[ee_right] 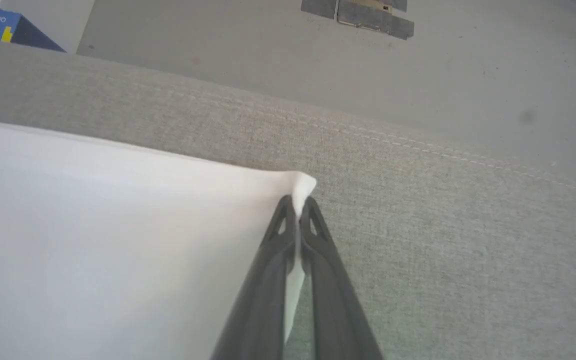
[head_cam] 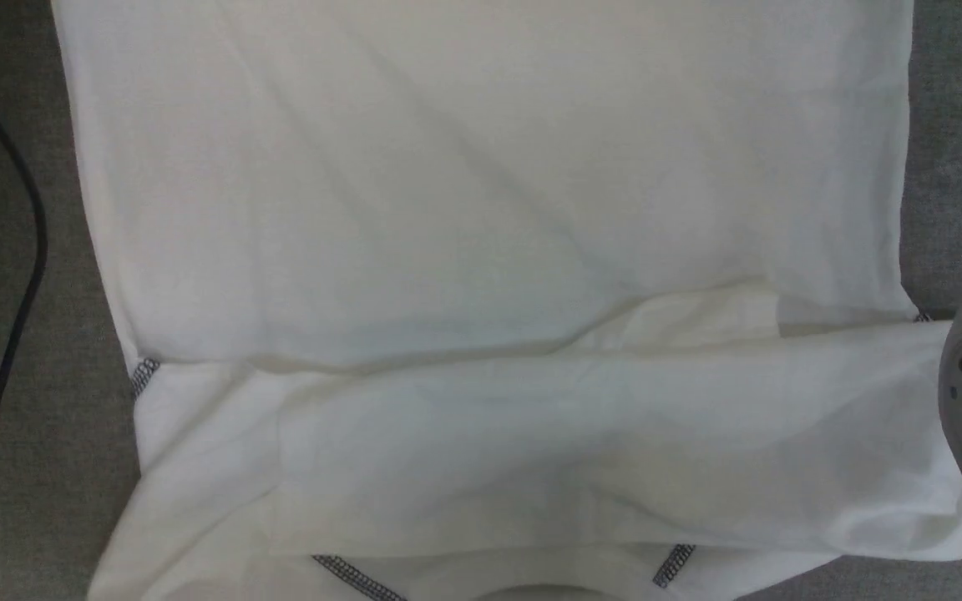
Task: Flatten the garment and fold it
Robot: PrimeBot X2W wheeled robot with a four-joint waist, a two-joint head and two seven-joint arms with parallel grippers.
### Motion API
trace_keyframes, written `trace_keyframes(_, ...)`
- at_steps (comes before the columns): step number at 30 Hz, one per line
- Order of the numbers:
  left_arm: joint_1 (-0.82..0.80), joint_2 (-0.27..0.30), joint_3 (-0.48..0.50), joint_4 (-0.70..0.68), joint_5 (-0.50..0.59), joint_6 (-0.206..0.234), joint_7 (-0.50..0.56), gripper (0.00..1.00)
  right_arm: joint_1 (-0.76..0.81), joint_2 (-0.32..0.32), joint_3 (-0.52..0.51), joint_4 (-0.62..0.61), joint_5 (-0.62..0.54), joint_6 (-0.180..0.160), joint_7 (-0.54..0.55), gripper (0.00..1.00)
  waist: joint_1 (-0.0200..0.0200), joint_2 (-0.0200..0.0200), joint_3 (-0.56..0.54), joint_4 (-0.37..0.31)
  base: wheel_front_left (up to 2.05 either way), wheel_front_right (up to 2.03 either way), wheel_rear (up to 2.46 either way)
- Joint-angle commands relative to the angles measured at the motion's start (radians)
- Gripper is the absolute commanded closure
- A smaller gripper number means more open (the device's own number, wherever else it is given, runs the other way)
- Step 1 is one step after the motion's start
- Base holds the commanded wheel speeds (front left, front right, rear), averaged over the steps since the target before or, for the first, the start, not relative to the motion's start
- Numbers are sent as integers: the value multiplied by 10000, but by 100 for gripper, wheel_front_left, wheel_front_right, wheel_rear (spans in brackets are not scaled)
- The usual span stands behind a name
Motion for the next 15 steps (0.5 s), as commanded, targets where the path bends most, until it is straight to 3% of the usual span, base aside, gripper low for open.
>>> trace_keyframes(1, -389, 179, 81, 121, 293, 145, -553, 100, 92, -66, -67, -121, -160, -15, -410, 100, 0, 0, 1, -41, 0, 0, 0)
trace_keyframes(10, -950, 134, 79, 861, 1211, 590, -3574, 100, -37, -66, -171, -3, -327, -15, -3292, 100, 0, 0, -359, -194, 0, 0, 0)
trace_keyframes(15, -709, 12, 166, 1245, 1010, 469, -4495, 100, 93, -103, 222, 267, 124, -15, -4511, 100, 0, 0, -893, -193, 0, 0, 0)
